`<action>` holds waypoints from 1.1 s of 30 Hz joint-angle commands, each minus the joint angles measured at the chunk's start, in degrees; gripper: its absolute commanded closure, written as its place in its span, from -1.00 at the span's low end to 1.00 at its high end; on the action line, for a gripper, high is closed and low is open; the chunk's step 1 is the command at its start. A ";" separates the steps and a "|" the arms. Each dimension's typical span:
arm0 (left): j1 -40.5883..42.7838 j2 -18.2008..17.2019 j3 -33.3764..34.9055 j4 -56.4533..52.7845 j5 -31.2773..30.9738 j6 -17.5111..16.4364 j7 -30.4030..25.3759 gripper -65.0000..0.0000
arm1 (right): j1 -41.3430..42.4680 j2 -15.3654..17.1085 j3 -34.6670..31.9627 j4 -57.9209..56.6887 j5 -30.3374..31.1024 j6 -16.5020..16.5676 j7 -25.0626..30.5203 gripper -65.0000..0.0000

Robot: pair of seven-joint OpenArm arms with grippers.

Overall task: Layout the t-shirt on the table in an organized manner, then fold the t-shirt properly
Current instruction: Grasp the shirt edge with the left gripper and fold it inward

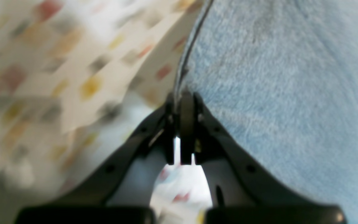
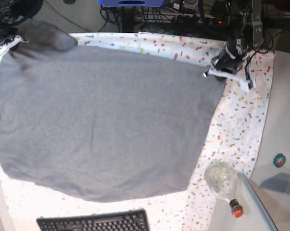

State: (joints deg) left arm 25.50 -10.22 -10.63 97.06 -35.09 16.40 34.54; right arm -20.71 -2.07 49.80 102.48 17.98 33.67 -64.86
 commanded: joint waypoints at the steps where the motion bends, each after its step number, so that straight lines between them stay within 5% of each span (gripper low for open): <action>1: 1.36 -0.38 -0.40 2.15 -0.21 -0.27 -0.92 1.00 | -0.87 0.70 0.35 1.57 0.09 0.13 0.20 1.00; 11: 8.31 -0.11 0.30 12.18 -0.38 1.13 0.31 1.00 | -1.05 1.23 -0.70 5.08 0.09 0.13 -0.33 1.00; 16: -0.05 0.06 0.30 13.76 -0.73 4.65 11.39 1.00 | 3.43 4.40 -5.10 5.79 -0.09 -0.31 -0.33 1.00; 20: -7.78 1.65 0.39 13.14 -0.73 4.83 15.08 1.00 | 8.27 7.30 -8.53 5.44 -0.09 -8.22 -0.33 1.00; 23: -14.20 3.32 0.39 9.63 -0.29 4.92 17.89 1.00 | 12.58 9.93 -12.22 1.66 0.00 -9.19 -0.24 1.00; 33: -28.18 5.08 6.02 -7.08 -0.21 5.00 17.63 1.00 | 26.73 17.14 -14.86 -21.38 0.00 -9.28 5.04 1.00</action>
State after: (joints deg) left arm -1.74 -4.62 -4.34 89.19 -35.22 21.45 53.34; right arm 5.02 13.80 34.85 80.40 17.54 24.45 -60.97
